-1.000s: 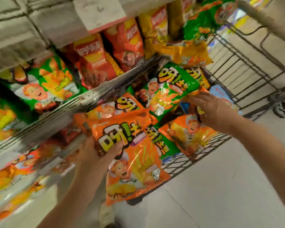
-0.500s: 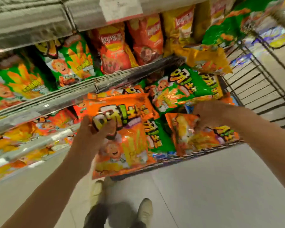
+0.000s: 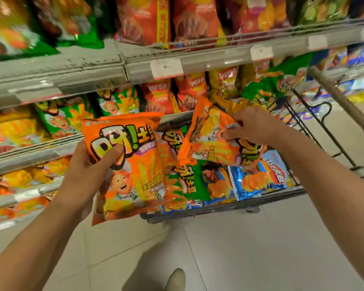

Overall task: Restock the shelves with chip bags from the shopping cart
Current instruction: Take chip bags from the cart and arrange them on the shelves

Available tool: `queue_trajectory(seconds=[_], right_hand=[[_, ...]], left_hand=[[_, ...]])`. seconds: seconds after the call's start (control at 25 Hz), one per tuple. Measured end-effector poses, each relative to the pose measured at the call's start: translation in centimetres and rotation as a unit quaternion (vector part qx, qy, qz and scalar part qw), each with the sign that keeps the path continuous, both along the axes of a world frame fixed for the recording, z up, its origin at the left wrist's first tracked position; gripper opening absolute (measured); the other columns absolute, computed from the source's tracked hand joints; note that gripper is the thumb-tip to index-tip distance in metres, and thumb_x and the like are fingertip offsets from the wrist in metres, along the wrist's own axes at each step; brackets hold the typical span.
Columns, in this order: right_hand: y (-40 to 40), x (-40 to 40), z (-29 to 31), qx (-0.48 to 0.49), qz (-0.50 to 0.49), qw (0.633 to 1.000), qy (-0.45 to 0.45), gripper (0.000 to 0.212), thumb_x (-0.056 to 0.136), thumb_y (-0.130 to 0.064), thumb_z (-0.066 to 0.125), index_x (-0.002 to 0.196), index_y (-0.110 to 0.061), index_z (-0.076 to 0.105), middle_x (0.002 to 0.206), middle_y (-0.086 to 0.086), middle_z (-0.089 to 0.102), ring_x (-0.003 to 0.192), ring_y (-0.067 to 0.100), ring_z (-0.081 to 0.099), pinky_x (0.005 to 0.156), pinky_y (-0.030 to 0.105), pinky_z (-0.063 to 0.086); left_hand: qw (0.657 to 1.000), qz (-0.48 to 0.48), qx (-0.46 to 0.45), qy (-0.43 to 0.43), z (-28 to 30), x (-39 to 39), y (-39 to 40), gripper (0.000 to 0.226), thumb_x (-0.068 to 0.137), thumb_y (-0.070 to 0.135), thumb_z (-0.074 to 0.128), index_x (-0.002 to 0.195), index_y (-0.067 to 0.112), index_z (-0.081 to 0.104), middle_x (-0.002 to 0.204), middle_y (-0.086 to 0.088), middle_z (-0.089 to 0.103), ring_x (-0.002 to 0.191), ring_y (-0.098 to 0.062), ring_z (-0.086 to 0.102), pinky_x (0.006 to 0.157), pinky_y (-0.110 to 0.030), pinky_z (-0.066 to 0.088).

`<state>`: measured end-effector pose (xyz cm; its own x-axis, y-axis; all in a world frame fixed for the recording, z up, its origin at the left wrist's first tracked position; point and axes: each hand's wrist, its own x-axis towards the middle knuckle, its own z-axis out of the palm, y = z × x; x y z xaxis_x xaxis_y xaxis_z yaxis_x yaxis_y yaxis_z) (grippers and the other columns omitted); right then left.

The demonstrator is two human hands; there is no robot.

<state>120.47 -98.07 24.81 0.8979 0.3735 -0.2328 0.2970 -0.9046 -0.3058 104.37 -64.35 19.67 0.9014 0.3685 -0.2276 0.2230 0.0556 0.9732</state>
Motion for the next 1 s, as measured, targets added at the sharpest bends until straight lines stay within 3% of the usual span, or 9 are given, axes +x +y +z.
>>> queue_trajectory(seconds=[0.12,0.24,0.36,0.44,0.6,0.68,0.76,0.88,1.0], right_hand=[[2.2,-1.5,2.8,0.079,-0.035,0.996,-0.026,0.059,0.081,-0.051,0.078,0.061,-0.007,0.044,0.058,0.008,0.034,0.054,0.020,0.033,0.051,0.033,0.020],[5.8,-5.0,4.3,0.232,-0.109,0.966,0.013,0.066,0.075,-0.060,0.079,0.061,-0.005,0.045,0.056,0.004,0.038,0.051,0.014,0.037,0.049,0.026,0.026],[10.7,-8.8,5.6,0.301,-0.130,0.944,0.036,0.075,0.072,-0.066,0.075,0.067,0.005,0.051,0.061,0.017,0.043,0.058,0.018,0.044,0.062,0.035,0.027],[15.0,-12.0,7.1,0.322,-0.135,0.937,0.027,0.083,0.074,-0.068,0.073,0.082,0.013,0.057,0.071,0.028,0.050,0.061,0.029,0.049,0.065,0.038,0.029],[23.0,-18.9,11.4,0.391,-0.110,0.914,0.000,0.062,0.084,-0.050,0.075,0.053,-0.008,0.042,0.051,0.003,0.037,0.050,0.018,0.037,0.055,0.032,0.027],[27.5,-22.4,13.5,0.377,-0.062,0.924,-0.021,0.060,0.085,-0.053,0.073,0.054,-0.008,0.047,0.054,0.012,0.039,0.056,0.017,0.038,0.057,0.036,0.027],[31.2,-25.0,14.9,0.359,-0.039,0.932,-0.036,0.058,0.083,-0.058,0.071,0.068,-0.002,0.068,0.066,0.025,0.062,0.060,0.016,0.052,0.058,0.037,0.035],[36.5,-28.3,16.8,0.341,-0.009,0.939,-0.040,0.059,0.080,-0.068,0.068,0.081,-0.010,0.076,0.073,0.013,0.075,0.067,0.017,0.074,0.065,0.042,0.056],[40.9,-30.6,18.4,0.336,0.031,0.938,-0.075,0.061,0.069,-0.086,0.061,0.072,-0.027,0.076,0.057,-0.003,0.070,0.058,0.013,0.068,0.060,0.040,0.054]], left_hand=[[1.000,0.021,-0.003,-0.002,2.3,-1.9,2.4,0.043,0.085,0.038,0.075,0.124,0.027,0.064,0.106,0.003,0.079,0.092,-0.021,0.077,0.076,-0.043,0.058],[0.998,0.054,-0.016,-0.013,4.6,-4.2,5.3,0.038,0.084,0.039,0.076,0.118,0.029,0.065,0.101,0.002,0.079,0.091,-0.023,0.077,0.072,-0.046,0.061],[0.997,0.067,-0.009,-0.041,7.0,-7.1,8.9,0.035,0.091,0.030,0.072,0.120,0.015,0.062,0.076,0.009,0.076,0.061,-0.006,0.072,0.045,-0.025,0.055],[0.995,0.080,0.002,-0.062,8.9,-9.8,12.2,0.033,0.092,0.028,0.071,0.119,0.010,0.061,0.064,0.012,0.070,0.047,0.000,0.062,0.038,-0.017,0.046],[0.988,0.118,-0.011,-0.096,12.4,-16.1,19.2,0.019,0.088,0.030,0.075,0.106,0.030,0.069,0.080,0.010,0.077,0.059,0.002,0.069,0.046,-0.018,0.050],[0.984,0.132,-0.005,-0.115,13.9,-19.8,23.2,0.021,0.089,0.027,0.075,0.109,0.030,0.070,0.093,0.007,0.079,0.075,-0.006,0.073,0.061,-0.026,0.055],[0.981,0.149,0.002,-0.124,15.3,-23.1,26.7,0.015,0.090,0.027,0.076,0.103,0.032,0.070,0.091,0.006,0.079,0.075,-0.013,0.070,0.061,-0.027,0.052],[0.973,0.182,0.011,-0.140,17.1,-27.8,31.6,0.022,0.091,0.021,0.075,0.112,0.020,0.068,0.090,0.004,0.078,0.071,-0.007,0.069,0.056,-0.018,0.050],[0.968,0.197,0.018,-0.156,18.3,-31.5,35.1,0.029,0.093,0.014,0.072,0.120,0.008,0.066,0.102,-0.008,0.077,0.079,-0.010,0.068,0.070,-0.027,0.054]])
